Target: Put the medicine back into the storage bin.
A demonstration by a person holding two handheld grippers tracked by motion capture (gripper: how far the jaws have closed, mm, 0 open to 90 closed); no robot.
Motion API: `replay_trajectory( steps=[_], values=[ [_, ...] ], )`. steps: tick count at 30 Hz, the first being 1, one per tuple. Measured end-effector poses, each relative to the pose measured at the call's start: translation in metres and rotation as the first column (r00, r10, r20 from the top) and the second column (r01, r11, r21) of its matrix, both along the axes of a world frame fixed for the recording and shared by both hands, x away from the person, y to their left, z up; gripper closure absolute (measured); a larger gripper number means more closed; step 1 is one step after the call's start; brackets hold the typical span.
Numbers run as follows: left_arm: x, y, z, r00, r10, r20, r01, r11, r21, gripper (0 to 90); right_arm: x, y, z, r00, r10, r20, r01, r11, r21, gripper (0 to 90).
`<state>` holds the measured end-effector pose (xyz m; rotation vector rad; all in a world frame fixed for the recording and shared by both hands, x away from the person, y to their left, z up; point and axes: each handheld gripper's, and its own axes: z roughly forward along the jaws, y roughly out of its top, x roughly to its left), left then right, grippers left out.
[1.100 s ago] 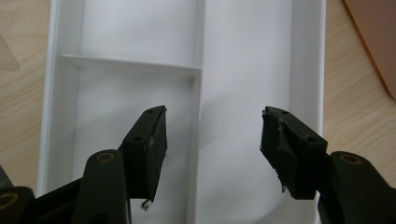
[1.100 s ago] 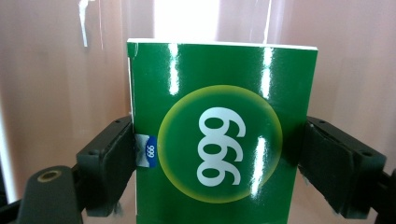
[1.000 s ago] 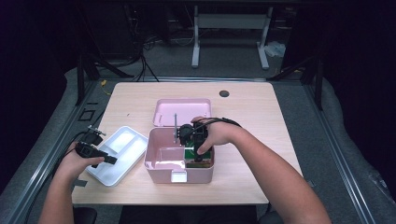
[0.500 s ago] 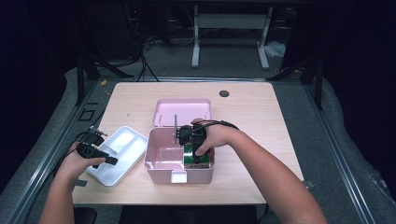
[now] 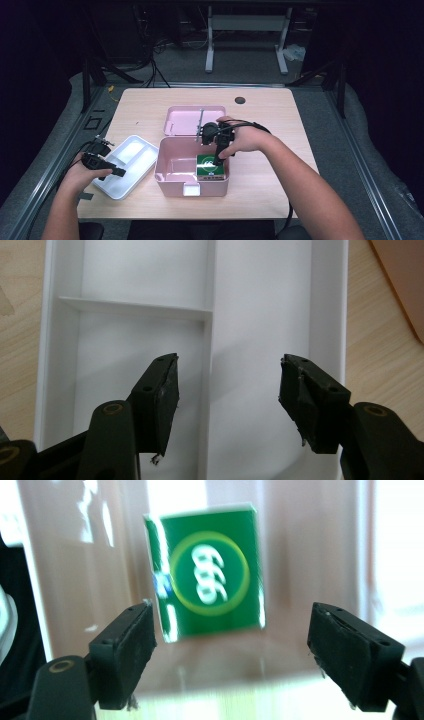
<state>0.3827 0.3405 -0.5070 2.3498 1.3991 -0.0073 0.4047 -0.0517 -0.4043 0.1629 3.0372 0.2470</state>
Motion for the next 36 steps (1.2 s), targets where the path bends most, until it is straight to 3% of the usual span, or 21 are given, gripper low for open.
replay_trajectory(
  steps=[7, 13, 16, 17, 18, 19, 20, 21, 22, 23, 24, 25, 26, 27, 28, 29, 32, 33, 34, 35, 36],
  values=[
    [-0.001, 0.0, 0.001, 1.0, 0.006, 0.002, -0.006, 1.0, -0.001, 40.7, 0.001, -0.041, 0.01, 0.9937, -0.109, 0.024, 0.108, 0.993, 0.057, 21.9],
    [0.0, 0.0, 0.001, 1.0, 0.003, 0.0, -0.003, 1.0, 0.002, 40.7, 0.0, -0.071, -0.001, 0.9814, -0.19, 0.026, 0.188, 0.98, 0.067, 23.5],
    [0.0, 0.0, 0.0, 1.0, 0.006, -0.002, -0.006, 1.0, 0.006, 40.7, 0.002, -0.088, -0.011, 0.9669, -0.255, 0.009, 0.254, 0.965, 0.072, 24.9],
    [0.0, 0.0, 0.0, 1.0, 0.006, -0.002, -0.006, 1.0, 0.006, 40.7, 0.002, -0.088, -0.011, 0.9669, -0.255, 0.009, 0.254, 0.965, 0.072, 24.9],
    [0.0, 0.0, -0.001, 1.0, 0.007, -0.003, -0.007, 0.9999, 0.007, 40.7, 0.002, -0.091, -0.013, 0.9593, -0.28, 0.034, 0.277, 0.958, 0.077, 25.0],
    [0.0, 0.0, -0.001, 1.0, 0.008, -0.005, -0.008, 0.9999, 0.009, 40.7, 0.003, -0.097, -0.017, 0.9458, -0.323, 0.036, 0.318, 0.944, 0.09, 25.1],
    [0.0, 0.0, -0.001, 0.9999, 0.008, -0.008, -0.008, 0.9999, 0.01, 41.3, 0.004, -0.104, -0.021, 0.9241, -0.38, 0.035, 0.375, 0.92, 0.112, 25.1],
    [0.0, 0.0, -0.001, 0.9999, 0.008, -0.008, -0.008, 0.9999, 0.01, 41.9, 0.004, -0.104, -0.021, 0.9241, -0.38, 0.035, 0.375, 0.92, 0.112, 25.1],
    [0.0, 0.0, -0.001, 1.0, 0.002, -0.01, -0.002, 0.9999, 0.012, 41.9, 0.004, -0.106, -0.023, 0.9138, -0.404, 0.038, 0.397, 0.909, 0.128, 25.1],
    [0.0, 0.0, -0.001, 0.9999, 0.003, -0.015, -0.003, 0.9999, 0.013, 42.3, 0.004, -0.111, -0.027, 0.8939, -0.447, 0.037, 0.437, 0.887, 0.15, 25.1],
    [0.0, -0.001, -0.001, 0.9999, 0.005, -0.015, -0.005, 0.9997, 0.022, 43.2, 0.002, -0.117, -0.033, 0.865, -0.5, 0.047, 0.484, 0.855, 0.184, 25.1],
    [0.0, -0.001, -0.001, 0.9999, 0.005, -0.015, -0.005, 0.9997, 0.022, 43.6, 0.002, -0.117, -0.033, 0.865, -0.5, 0.047, 0.484, 0.855, 0.184, 25.1],
    [0.0, -0.001, -0.001, 0.9998, 0.009, -0.016, -0.008, 0.9997, 0.024, 43.6, 0.001, -0.119, -0.035, 0.8515, -0.523, 0.043, 0.505, 0.839, 0.2, 25.2],
    [0.0, -0.001, -0.001, 0.9997, 0.012, -0.019, -0.011, 0.9996, 0.027, 45.8, 0.0, -0.123, -0.039, 0.8317, -0.553, 0.046, 0.532, 0.817, 0.223, 26.0],
    [0.001, -0.002, 0.0, 0.9997, 0.015, -0.018, -0.014, 0.9992, 0.036, 46.2, -0.004, -0.129, -0.045, 0.8033, -0.593, 0.056, 0.561, 0.785, 0.262, 28.0],
    [0.001, -0.002, 0.0, 0.9997, 0.017, -0.016, -0.017, 0.999, 0.041, 46.2, -0.004, -0.129, -0.045, 0.8033, -0.593, 0.056, 0.561, 0.785, 0.262, 28.0],
    [0.004, -0.003, 0.001, 0.9997, 0.026, -0.003, -0.025, 0.9982, 0.054, 51.2, -0.018, -0.136, -0.061, 0.7704, -0.635, 0.054, 0.582, 0.735, 0.349, 32.6],
    [0.004, -0.003, 0.001, 0.9997, 0.026, -0.003, -0.025, 0.9982, 0.054, 52.2, -0.018, -0.136, -0.061, 0.7704, -0.635, 0.054, 0.582, 0.735, 0.349, 32.6],
    [0.005, -0.004, 0.001, 0.9997, 0.023, -0.001, -0.023, 0.9977, 0.063, 54.5, -0.025, -0.138, -0.069, 0.7565, -0.653, 0.038, 0.59, 0.707, 0.39, 33.3],
    [0.005, -0.004, 0.001, 0.9997, 0.023, -0.001, -0.023, 0.9977, 0.063, 55.4, -0.025, -0.138, -0.069, 0.7565, -0.653, 0.038, 0.59, 0.707, 0.39, 33.3],
    [0.006, -0.005, 0.001, 1.0, 0.009, -0.004, -0.008, 0.997, 0.077, 55.4, -0.028, -0.139, -0.073, 0.7475, -0.663, 0.032, 0.597, 0.692, 0.406, 33.8]
  ],
)
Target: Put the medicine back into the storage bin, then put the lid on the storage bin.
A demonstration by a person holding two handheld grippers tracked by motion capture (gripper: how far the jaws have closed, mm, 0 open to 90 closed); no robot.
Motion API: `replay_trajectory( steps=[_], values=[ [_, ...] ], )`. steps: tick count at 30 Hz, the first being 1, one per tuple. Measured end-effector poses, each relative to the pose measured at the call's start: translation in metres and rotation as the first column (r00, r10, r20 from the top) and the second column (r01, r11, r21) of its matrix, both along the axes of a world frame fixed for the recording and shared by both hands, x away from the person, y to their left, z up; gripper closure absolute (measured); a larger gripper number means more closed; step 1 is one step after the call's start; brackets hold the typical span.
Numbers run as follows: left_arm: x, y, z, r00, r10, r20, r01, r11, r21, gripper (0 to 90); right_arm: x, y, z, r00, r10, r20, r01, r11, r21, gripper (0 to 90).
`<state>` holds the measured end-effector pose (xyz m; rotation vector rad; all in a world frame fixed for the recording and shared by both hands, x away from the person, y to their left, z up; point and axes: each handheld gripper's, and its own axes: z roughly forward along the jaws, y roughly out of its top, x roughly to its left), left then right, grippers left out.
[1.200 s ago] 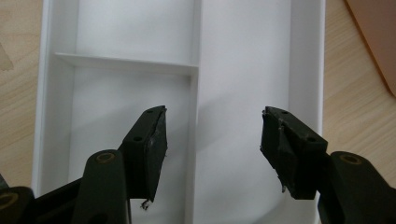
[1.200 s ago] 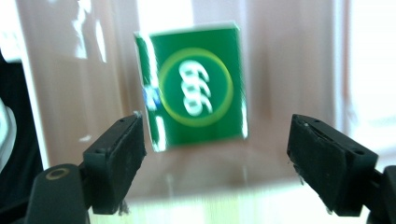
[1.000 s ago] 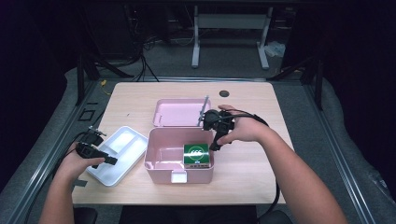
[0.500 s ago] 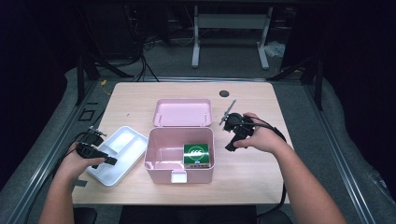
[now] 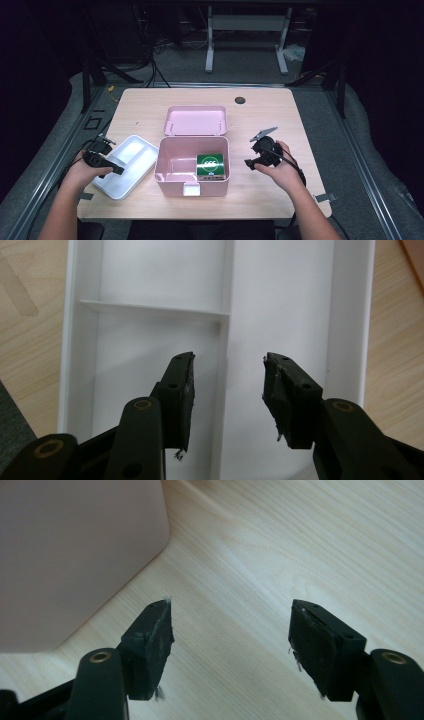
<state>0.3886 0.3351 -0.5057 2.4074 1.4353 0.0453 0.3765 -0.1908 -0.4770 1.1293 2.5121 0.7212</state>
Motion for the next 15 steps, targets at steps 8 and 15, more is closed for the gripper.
replay_trajectory(
  steps=[8, 15],
  values=[
    [0.005, -0.002, 0.007, 0.9987, -0.051, 0.0, 0.051, 0.9972, 0.056, 59.1, -0.018, -0.008, -0.022, 0.9972, -0.064, 0.039, 0.058, 0.988, 0.144, 39.5],
    [0.014, -0.007, 0.007, 0.9966, -0.08, -0.019, 0.081, 0.9917, 0.099, 62.3, -0.027, -0.01, -0.029, 0.9906, -0.083, 0.109, 0.066, 0.986, 0.155, 42.0]
  ],
)
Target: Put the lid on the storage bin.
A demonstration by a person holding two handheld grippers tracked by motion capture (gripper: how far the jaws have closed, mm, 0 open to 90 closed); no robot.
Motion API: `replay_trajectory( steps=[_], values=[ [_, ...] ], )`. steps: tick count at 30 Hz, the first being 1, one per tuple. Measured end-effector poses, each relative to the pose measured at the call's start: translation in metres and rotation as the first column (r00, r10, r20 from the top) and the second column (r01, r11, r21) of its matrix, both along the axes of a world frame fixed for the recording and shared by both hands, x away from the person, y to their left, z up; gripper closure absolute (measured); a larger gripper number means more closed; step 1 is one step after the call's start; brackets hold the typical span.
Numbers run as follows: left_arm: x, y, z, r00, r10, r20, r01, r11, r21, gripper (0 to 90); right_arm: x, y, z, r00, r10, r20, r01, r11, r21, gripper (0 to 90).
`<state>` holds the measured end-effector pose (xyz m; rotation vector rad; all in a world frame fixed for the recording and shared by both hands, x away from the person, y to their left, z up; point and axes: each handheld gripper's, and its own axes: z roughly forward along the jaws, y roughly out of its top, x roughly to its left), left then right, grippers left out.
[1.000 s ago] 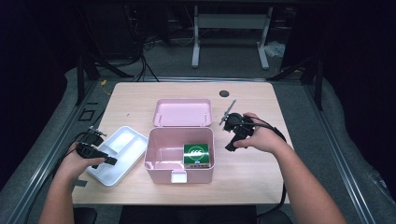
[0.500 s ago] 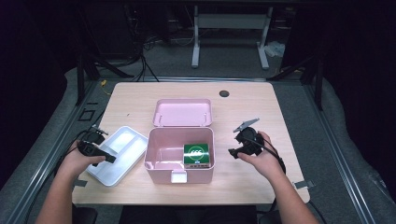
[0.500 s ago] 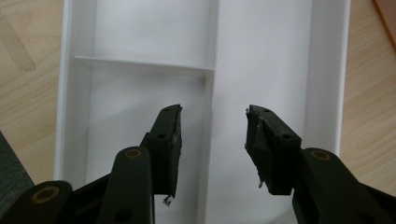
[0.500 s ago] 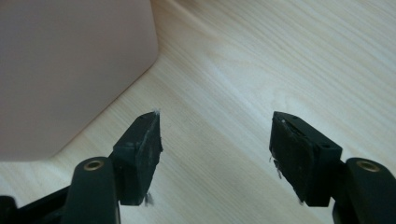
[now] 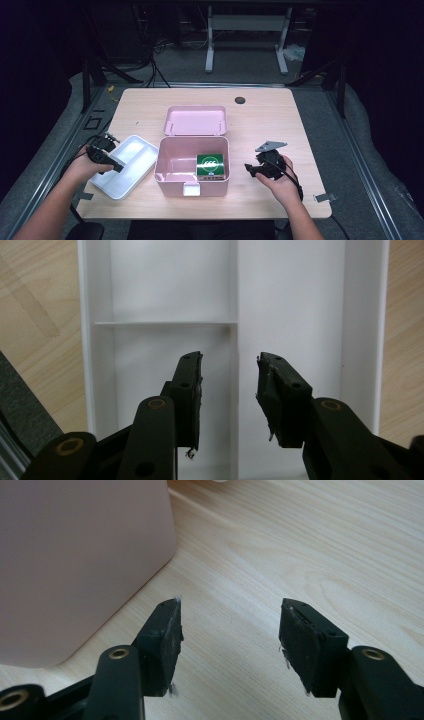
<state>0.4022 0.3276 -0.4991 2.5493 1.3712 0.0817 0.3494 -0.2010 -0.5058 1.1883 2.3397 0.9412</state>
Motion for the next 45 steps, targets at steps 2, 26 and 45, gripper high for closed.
replay_trajectory(
  steps=[2, 26, 45],
  values=[
    [0.003, -0.001, 0.0, 0.9999, -0.001, -0.012, 0.001, 0.9999, 0.014, 64.9, 0.0, -0.001, -0.002, 1.0, 0.004, -0.008, -0.004, 1.0, 0.012, 42.2],
    [0.027, -0.022, -0.021, 0.99, -0.026, -0.138, 0.036, 0.9966, 0.073, 82.5, 0.001, -0.002, -0.018, 0.9962, 0.011, -0.086, -0.008, 0.999, 0.031, 43.6],
    [0.024, -0.013, 0.008, 0.9861, -0.034, -0.163, 0.049, 0.9949, 0.088, 89.0, 0.002, -0.002, -0.022, 0.9941, 0.017, -0.108, -0.014, 1.0, 0.027, 43.7]
  ],
)
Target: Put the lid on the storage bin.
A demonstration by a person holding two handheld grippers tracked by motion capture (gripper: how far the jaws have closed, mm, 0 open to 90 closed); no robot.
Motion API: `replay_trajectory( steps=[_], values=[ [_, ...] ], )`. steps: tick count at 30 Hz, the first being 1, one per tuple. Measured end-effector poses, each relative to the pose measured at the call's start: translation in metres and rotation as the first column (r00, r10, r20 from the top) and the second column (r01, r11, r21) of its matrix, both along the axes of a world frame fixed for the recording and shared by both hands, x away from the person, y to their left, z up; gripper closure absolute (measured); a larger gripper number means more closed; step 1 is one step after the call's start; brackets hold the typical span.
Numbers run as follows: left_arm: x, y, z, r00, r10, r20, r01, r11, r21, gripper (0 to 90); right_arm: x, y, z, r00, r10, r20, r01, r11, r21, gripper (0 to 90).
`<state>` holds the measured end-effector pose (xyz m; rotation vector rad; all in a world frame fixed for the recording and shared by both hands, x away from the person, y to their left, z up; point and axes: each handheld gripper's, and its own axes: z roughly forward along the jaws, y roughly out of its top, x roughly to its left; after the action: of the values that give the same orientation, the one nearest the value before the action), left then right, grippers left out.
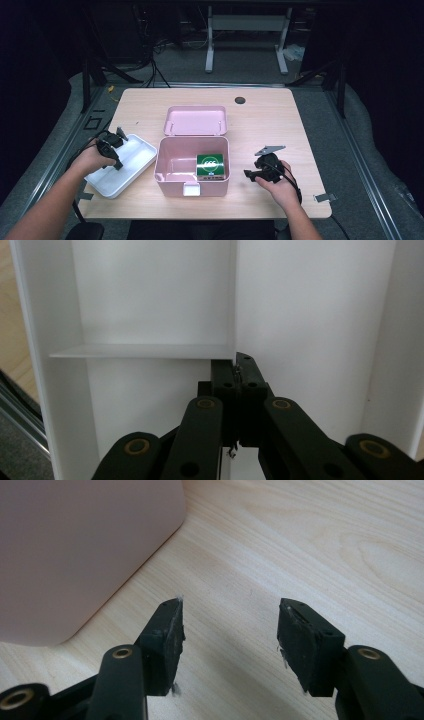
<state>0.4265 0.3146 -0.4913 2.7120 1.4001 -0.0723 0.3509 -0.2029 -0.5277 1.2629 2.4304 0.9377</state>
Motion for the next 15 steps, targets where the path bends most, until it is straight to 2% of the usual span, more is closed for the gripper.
replay_trajectory(
  steps=[8, 12, 15],
  values=[
    [-0.002, 0.012, 0.043, 0.9988, 0.002, 0.05, -0.002, 0.9999, -0.012, 89.1, 0.001, 0.0, -0.002, 1.0, 0.007, -0.003, -0.007, 1.0, 0.004, 43.7],
    [-0.004, 0.016, 0.054, 0.998, 0.001, 0.062, 0.0, 0.9999, -0.017, 89.0, 0.001, -0.001, -0.002, 1.0, -0.002, -0.002, 0.002, 1.0, -0.001, 43.7],
    [-0.005, 0.016, 0.061, 0.9972, -0.031, 0.068, 0.032, 0.9994, -0.014, 89.0, 0.002, -0.001, -0.002, 1.0, -0.003, -0.003, 0.003, 1.0, 0.001, 43.7]
  ],
)
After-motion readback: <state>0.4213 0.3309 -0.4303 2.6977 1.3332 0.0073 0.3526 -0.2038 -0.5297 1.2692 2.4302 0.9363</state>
